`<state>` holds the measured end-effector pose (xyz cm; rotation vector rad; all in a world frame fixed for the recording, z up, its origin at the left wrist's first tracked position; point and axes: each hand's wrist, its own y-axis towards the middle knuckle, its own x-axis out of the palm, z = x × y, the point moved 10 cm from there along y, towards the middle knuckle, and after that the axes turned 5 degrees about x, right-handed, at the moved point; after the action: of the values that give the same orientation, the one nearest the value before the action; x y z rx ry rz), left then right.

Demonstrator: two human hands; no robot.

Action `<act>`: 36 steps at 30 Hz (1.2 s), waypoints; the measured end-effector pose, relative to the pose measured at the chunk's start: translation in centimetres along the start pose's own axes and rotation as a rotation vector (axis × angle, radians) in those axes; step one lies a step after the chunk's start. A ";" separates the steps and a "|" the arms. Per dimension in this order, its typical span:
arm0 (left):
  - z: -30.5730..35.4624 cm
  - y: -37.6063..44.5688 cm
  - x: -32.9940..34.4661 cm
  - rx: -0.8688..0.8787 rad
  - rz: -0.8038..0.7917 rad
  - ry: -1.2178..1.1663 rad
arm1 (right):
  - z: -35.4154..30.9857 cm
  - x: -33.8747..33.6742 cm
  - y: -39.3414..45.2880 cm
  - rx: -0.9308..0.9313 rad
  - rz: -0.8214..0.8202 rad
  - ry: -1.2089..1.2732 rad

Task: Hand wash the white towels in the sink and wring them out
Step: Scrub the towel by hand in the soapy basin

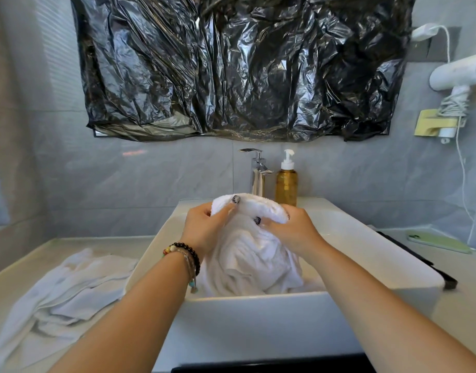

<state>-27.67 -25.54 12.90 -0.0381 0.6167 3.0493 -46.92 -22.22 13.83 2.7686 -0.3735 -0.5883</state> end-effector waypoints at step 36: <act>1.1 7.6 3.0 0.000 -0.311 -0.019 | -2.6 2.4 6.4 -0.043 -0.531 0.314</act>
<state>-30.92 -32.07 16.82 -0.0955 0.5514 2.7467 -44.88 -28.29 17.39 2.8488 0.4491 -0.2514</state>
